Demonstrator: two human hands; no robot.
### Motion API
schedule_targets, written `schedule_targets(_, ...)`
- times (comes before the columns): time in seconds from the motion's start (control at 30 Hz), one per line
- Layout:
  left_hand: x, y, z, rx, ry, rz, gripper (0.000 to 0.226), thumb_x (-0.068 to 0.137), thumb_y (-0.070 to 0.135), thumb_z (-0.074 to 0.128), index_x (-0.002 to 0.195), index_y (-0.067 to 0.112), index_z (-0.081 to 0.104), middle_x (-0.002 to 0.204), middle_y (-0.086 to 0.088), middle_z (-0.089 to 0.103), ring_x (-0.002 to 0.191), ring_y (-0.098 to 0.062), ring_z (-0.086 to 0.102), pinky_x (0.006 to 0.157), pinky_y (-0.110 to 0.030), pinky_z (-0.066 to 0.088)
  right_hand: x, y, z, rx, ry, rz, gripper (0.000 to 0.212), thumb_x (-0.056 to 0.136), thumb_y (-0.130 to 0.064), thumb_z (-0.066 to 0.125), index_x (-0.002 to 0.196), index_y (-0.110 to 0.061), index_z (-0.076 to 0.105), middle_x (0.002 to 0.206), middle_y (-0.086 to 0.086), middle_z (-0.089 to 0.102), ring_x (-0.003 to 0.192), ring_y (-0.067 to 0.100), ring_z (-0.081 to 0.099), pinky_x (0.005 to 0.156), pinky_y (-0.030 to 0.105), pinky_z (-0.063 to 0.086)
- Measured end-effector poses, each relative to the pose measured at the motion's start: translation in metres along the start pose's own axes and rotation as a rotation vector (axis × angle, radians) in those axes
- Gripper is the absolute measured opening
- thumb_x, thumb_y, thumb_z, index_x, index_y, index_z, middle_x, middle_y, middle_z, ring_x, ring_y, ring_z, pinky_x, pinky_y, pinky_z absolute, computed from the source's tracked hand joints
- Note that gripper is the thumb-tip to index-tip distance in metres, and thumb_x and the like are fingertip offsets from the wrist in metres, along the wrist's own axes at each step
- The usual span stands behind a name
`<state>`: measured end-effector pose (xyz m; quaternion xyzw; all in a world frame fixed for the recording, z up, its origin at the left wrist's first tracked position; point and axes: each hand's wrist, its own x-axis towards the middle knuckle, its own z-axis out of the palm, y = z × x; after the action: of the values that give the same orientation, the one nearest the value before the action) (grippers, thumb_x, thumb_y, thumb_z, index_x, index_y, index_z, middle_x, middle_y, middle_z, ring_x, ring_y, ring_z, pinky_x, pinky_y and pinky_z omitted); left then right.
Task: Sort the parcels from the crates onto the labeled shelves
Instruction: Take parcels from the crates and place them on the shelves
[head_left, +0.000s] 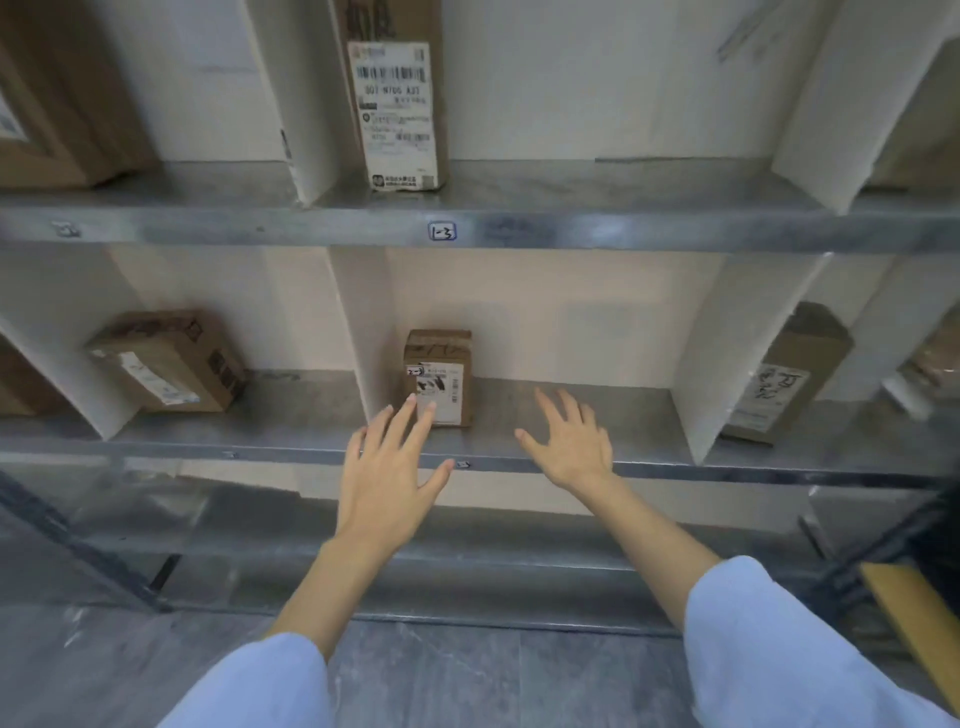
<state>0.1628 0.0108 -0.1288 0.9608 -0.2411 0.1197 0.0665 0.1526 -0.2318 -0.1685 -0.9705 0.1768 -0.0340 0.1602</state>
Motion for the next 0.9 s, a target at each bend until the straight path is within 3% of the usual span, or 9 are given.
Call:
schedule_targets(0.13,-0.009,0.037,-0.02,-0.043,-0.014,0.1,0.076,0.088,0.067,0.021,0.149,0.025,0.039,0.153,-0.002,0.04,0.137,-0.027,0.041,0.107,-0.042,0.035,-0.058,0.024,-0.046,-0.064,0.022,0.095,0.071,0.096,-0.063,0.036,0.157,-0.035,0.011,0.165,0.0,0.009,0.148,0.029,0.015,0.113,0.046,0.026)
schedule_targets(0.3,-0.017,0.109,-0.041,-0.097,-0.02,0.282,0.088,0.08,0.072,0.006,0.154,0.03,0.025,0.16,0.003,0.027,0.146,-0.022,0.025,0.114,-0.041,0.022,-0.132,0.065,-0.095,-0.075,0.107,0.22,0.072,0.096,-0.064,0.038,0.156,-0.035,0.012,0.164,0.0,0.014,0.146,0.029,0.02,0.113,0.048,0.029)
schedule_targets(0.43,-0.021,0.181,-0.055,-0.174,-0.01,0.445,0.085,0.082,0.073,0.01,0.153,0.03,0.028,0.158,0.003,0.032,0.143,-0.022,0.031,0.111,-0.042,0.026,-0.191,0.105,-0.135,-0.094,0.188,0.334,0.072,0.095,-0.064,0.039,0.156,-0.035,0.014,0.163,0.0,0.017,0.145,0.03,0.022,0.114,0.049,0.029)
schedule_targets(0.53,-0.027,0.238,-0.064,-0.225,-0.008,0.575,0.075,0.092,0.071,0.021,0.155,0.032,0.018,0.161,0.004,0.022,0.146,-0.02,0.025,0.114,-0.041,0.023,-0.231,0.136,-0.167,-0.097,0.245,0.411,0.071,0.096,-0.063,0.039,0.156,-0.036,0.013,0.163,0.0,0.017,0.146,0.028,0.02,0.114,0.047,0.027)
schedule_targets(0.7,-0.029,0.327,-0.074,-0.347,-0.021,0.734,0.087,0.08,0.076,0.007,0.156,0.033,0.016,0.162,0.007,0.019,0.148,-0.017,0.02,0.116,-0.039,0.02,-0.281,0.191,-0.215,-0.072,0.342,0.545,0.069,0.098,-0.057,0.041,0.156,-0.034,0.014,0.163,0.001,0.018,0.147,0.028,0.02,0.113,0.048,0.029)
schedule_targets(0.9,-0.015,0.428,-0.065,-0.393,-0.054,0.882,0.072,0.095,0.066,0.034,0.156,0.033,0.014,0.162,0.007,0.019,0.147,-0.015,0.02,0.117,-0.038,0.017,-0.309,0.276,-0.243,-0.064,0.435,0.678,0.066,0.097,-0.057,0.043,0.154,-0.032,0.021,0.16,0.003,0.025,0.144,0.031,0.026,0.113,0.049,0.031)
